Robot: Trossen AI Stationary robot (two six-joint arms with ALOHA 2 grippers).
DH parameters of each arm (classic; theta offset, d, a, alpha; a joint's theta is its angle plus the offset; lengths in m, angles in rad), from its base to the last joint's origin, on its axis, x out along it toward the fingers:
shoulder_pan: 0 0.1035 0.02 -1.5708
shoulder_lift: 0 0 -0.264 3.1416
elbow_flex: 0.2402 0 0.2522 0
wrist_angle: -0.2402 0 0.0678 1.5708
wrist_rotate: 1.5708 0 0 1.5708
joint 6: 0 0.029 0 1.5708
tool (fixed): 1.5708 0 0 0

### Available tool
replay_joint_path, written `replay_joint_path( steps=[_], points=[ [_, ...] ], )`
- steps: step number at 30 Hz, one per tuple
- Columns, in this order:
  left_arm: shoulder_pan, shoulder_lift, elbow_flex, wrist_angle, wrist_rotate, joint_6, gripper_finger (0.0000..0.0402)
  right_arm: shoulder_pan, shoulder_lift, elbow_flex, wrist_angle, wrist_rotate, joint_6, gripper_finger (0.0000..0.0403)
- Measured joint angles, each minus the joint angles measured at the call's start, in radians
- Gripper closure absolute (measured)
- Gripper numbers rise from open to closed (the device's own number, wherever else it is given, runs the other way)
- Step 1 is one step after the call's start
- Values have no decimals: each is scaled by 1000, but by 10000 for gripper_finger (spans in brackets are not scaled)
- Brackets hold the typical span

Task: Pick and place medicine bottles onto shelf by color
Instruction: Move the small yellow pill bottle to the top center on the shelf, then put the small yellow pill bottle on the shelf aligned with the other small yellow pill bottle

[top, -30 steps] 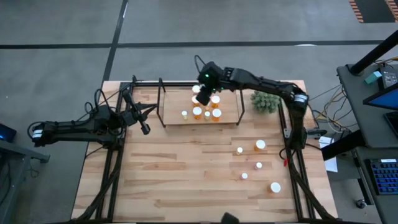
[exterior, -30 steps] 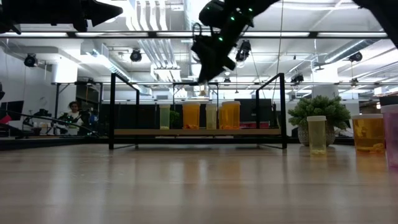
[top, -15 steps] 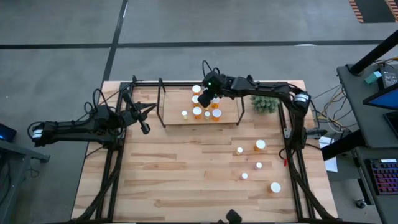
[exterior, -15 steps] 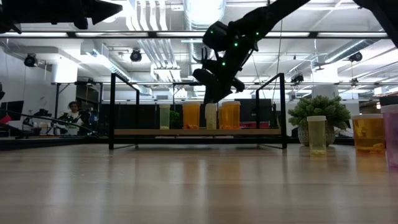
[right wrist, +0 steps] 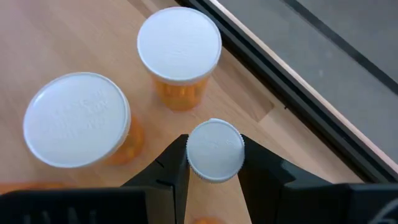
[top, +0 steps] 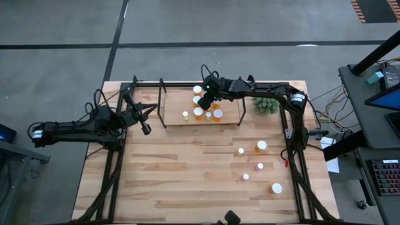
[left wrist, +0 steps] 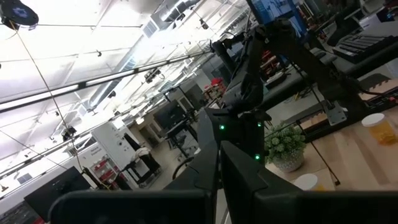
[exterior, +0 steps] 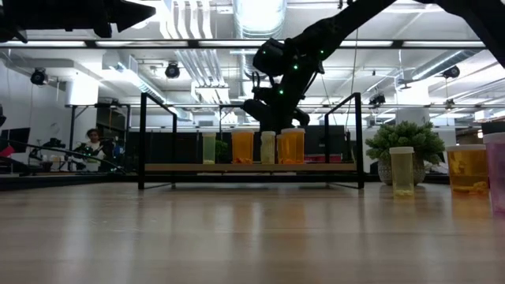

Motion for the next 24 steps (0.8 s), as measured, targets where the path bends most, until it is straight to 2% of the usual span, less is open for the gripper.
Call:
replay_joint_path(
  steps=[7, 17, 24],
  points=[
    [0, 0, 0, 1, 0, 0, 400, 0, 4, 0, -5, -7, -2, 295],
    [0, 0, -1, 2, 0, 0, 400, 0, 4, -1, -17, -8, 5, 255],
    [0, 0, -1, 2, 0, 0, 400, 0, 4, -1, -17, -8, 7, 247]
  ],
)
